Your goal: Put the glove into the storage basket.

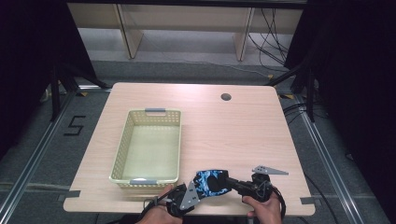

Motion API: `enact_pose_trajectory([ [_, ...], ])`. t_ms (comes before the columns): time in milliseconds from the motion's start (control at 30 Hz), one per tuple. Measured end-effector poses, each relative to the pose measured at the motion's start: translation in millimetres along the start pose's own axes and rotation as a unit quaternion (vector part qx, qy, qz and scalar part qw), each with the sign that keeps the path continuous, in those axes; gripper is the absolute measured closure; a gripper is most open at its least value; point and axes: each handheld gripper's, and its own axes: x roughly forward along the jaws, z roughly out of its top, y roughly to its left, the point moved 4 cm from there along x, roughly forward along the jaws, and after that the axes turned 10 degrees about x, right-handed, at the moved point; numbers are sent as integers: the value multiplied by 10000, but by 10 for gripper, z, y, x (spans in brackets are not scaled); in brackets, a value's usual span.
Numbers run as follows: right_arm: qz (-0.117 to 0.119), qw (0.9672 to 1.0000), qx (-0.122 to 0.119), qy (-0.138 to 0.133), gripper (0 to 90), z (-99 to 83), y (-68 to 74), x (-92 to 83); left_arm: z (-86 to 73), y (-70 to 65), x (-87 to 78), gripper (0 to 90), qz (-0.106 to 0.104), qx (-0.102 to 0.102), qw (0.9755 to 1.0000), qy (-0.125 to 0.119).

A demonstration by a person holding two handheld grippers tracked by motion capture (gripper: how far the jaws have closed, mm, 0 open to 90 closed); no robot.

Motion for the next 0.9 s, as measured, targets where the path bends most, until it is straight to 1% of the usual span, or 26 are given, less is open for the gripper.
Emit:
enact_pose_trajectory([
  [33, 0, 10000, 0, 0, 864, 0, 0, 0, 10, -1, -25, 882, -56, -7, 10000, 35],
  [67, 36, 10000, 28, 40, 864, 8, 30, -20, 23, 3, -29, 883, 10, -33, 10000, -77],
  [100, 79, 9999, 139, 5, 864, 12, 75, -22, 35, 14, -45, 883, 21, -21, 10000, -88],
  [133, 76, 10000, 29, -30, 864, 48, 114, -54, 46, 40, -64, 882, -17, -66, 10000, -60],
  [200, 118, 9999, -23, -63, 865, 61, 123, -62, 43, 46, -44, 878, -4, -108, 9999, -80],
  [233, 169, 9998, -5, -116, 864, 68, 135, -64, 38, 46, -35, 857, -28, -151, 9998, -101],
  [267, 146, 9998, -60, -131, 864, 70, 121, -59, 21, 46, 0, 819, -33, -246, 9996, -100],
  [300, 88, 9999, 9, -54, 865, 59, 101, -61, 8, 37, 28, 782, -83, -267, 9996, -54],
  [333, -2, 10000, 9, -44, 865, 47, 60, -51, 1, 41, 54, 745, -59, -242, 9997, -40],
  [367, 55, 9998, 195, -13, 864, 24, 60, -45, 5, 30, 87, 693, -26, -308, 9995, -69],
  [400, -44, 9995, 309, 22, 864, 2, 0, -40, 26, 12, 117, 648, -64, -219, 9997, -10],
  [433, -44, 9995, 309, 22, 864, 2, 0, -40, 26, 12, 117, 624, -64, -219, 9997, -10],
  [467, -70, 9998, 159, -22, 864, 9, -30, -37, 54, -8, 136, 624, -93, -217, 9997, 4],
  [500, -29, 9994, 331, 20, 864, -3, -24, -45, 74, -12, 156, 590, -50, -186, 9998, 32],
  [533, -41, 9997, 227, -19, 864, 3, -60, -35, 88, -22, 175, 581, -38, -196, 9998, 63],
  [567, -96, 9998, 198, -10, 864, 2, -77, -38, 96, -22, 189, 574, -28, -176, 9998, 92],
  [600, -86, 9997, 209, -7, 864, 1, -82, -38, 98, -30, 200, 577, -37, -184, 9997, 131],
  [633, -90, 9998, 195, 0, 864, -2, -88, -39, 102, -25, 205, 587, 17, -175, 9997, 146],
  [667, -83, 9998, 178, -23, 864, -5, -95, -36, 106, -21, 206, 596, 0, -212, 9996, 167],
  [700, -45, 9996, 276, 40, 864, -17, -80, -40, 106, -12, 212, 621, 30, -207, 9997, 157],
  [733, -20, 9998, 216, 49, 864, -24, -76, -31, 95, 10, 208, 682, 74, -102, 9997, 231],
  [767, -20, 9998, 216, 49, 864, -24, -76, -31, 92, 13, 218, 682, 129, -62, 9997, 198],
  [800, 7, 9992, 394, 84, 864, -45, -45, -27, 90, 20, 223, 711, 212, 64, 9996, 189],
  [833, 8, 9989, 451, 142, 864, -53, -35, -32, 86, 22, 232, 741, 239, 126, 9994, 209],
  [867, 19, 9990, 427, 135, 863, -56, -43, -27, 88, 25, 233, 788, 337, 259, 9987, 281],
  [900, 0, 9992, 385, 72, 863, -53, -63, -20, 96, 0, 247, 811, 342, 267, 9988, 214],
])
